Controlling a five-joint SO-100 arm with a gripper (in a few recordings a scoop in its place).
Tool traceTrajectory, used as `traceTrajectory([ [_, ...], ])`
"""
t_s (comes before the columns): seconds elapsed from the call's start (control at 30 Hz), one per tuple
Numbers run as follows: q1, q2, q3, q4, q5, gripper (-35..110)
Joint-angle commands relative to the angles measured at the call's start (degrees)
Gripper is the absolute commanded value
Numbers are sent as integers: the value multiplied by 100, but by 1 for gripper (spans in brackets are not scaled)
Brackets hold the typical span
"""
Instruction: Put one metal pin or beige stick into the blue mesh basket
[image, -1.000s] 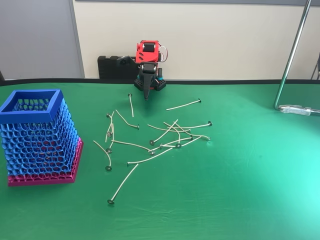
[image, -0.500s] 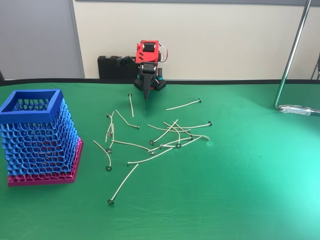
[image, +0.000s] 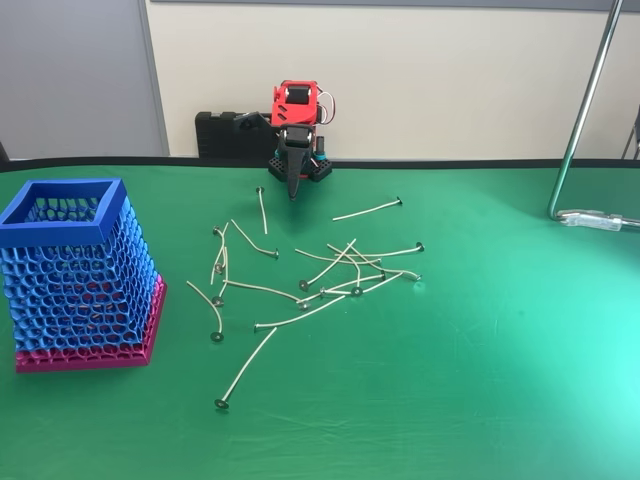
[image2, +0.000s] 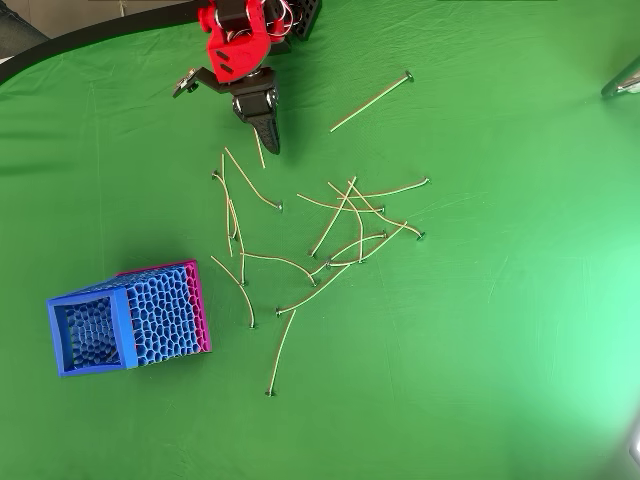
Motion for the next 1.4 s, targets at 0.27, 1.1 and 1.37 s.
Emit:
traceTrajectory([
  [0.27, 53, -1283, -844, -615, -334, 1],
  [1.1, 53, -4939, -4860, 861, -88, 1],
  [1.37, 88, -6135, -6161, 1213, 141, 1],
])
